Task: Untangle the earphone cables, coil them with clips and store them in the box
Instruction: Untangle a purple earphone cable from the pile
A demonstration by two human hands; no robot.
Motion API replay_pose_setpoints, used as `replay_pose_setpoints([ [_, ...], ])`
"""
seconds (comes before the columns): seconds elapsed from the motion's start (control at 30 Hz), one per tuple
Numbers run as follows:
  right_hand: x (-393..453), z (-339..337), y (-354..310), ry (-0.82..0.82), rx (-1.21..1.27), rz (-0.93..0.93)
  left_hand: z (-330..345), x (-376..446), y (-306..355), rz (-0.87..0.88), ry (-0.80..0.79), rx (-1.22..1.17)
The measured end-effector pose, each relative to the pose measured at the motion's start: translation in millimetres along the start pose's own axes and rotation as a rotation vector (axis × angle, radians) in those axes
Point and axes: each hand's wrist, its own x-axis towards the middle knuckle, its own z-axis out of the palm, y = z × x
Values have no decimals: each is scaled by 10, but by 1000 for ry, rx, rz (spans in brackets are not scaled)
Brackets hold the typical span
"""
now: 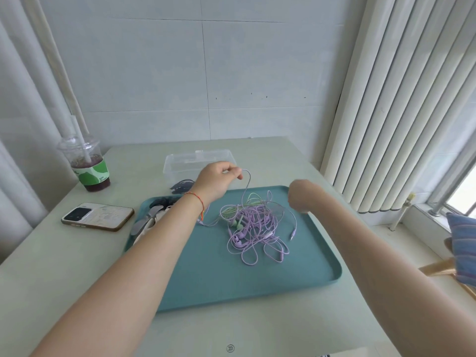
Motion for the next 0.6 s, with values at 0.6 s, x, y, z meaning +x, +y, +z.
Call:
replay_pose_setpoints([
  [0.6,51,-127,-303,343,750,-166,-152,-29,-61,-168,-47,-161],
])
